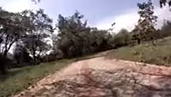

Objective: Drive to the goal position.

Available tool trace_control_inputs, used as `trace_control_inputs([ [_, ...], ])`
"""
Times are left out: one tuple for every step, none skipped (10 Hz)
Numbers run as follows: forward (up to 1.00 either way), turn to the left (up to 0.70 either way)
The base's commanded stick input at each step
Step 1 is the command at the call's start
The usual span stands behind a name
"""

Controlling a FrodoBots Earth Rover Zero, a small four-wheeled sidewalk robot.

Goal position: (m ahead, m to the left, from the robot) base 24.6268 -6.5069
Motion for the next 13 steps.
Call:
trace_control_inputs([
  [0.7, -0.28],
  [0.7, -0.3],
  [0.7, -0.23],
  [0.7, 0.0],
  [0.7, 0.0],
  [0.7, 0.0],
  [0.7, 0.0],
  [0.7, 0.0],
  [0.7, 0.0],
  [0.7, 0.0],
  [0.7, 0.0],
  [0.7, 0.0],
  [0.7, 0.0],
])
